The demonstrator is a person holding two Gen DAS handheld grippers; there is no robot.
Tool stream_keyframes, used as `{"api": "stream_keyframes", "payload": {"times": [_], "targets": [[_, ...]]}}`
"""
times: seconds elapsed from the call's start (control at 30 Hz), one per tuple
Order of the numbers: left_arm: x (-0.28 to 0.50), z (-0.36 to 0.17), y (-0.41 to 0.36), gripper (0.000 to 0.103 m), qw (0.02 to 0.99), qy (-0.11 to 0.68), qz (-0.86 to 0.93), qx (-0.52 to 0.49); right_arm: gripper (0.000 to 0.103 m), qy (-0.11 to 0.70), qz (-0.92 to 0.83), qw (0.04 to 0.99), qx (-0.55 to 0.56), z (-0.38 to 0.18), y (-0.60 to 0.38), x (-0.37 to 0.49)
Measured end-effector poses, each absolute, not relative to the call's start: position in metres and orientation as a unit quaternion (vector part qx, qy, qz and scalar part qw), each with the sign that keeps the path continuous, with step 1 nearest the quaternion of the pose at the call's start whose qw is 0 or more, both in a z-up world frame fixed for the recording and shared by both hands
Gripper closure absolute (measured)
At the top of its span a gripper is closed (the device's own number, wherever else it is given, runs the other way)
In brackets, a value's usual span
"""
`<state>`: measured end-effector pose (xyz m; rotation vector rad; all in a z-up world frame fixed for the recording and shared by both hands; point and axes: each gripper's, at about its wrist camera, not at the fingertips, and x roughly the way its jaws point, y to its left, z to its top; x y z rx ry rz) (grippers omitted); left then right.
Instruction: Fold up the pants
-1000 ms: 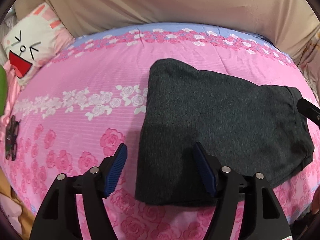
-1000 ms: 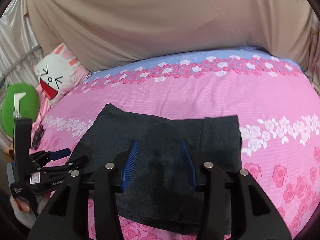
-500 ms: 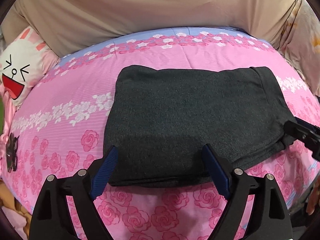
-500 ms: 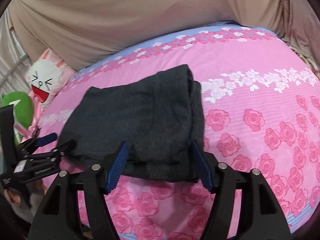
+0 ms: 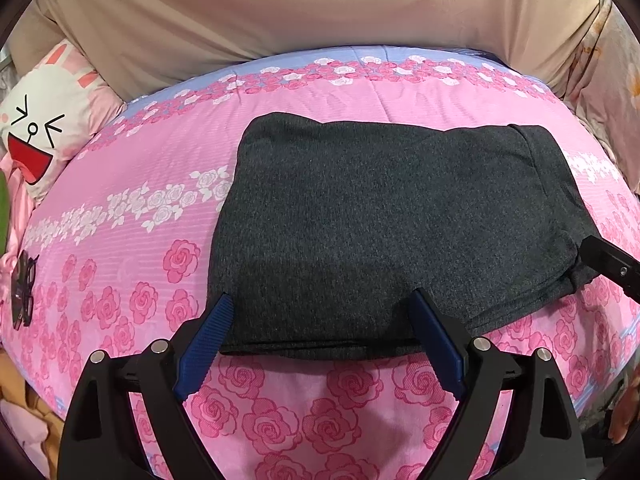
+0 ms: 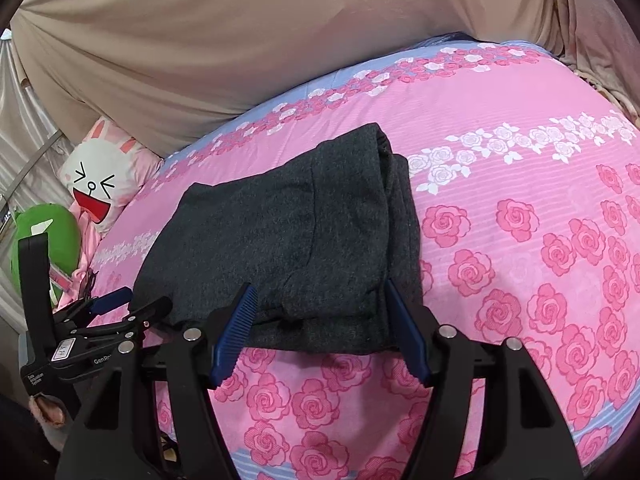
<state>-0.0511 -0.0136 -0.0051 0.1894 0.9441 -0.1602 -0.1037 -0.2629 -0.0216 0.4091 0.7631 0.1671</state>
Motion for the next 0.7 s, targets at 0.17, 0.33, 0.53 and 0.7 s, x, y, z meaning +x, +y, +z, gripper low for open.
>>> {"api": "stream_keyframes", "payload": {"times": [0.17,0.33,0.53,0.7], "targets": [[-0.053,-0.007,-0.014,0.016,0.884,0.453,-0.074,0.091,0.039,0.363,0.089,0.906,0.201,-0.017,-0.260,-0.111],[-0.056,-0.005,-0.009,0.016,0.884,0.454,-0.078,0.076,0.039,0.363,0.086,0.904,0.210,-0.021,-0.266,-0.113],[-0.065,0.005,0.020,0.016,0.891,0.448,-0.068,0.041,0.043,0.361,0.099,0.908,0.190,-0.014,-0.263,-0.122],[-0.062,0.000,0.037,0.016,0.885,0.462,-0.048,0.027,0.043,0.373,0.092,0.902,0.197,-0.025,-0.264,-0.115]]}}
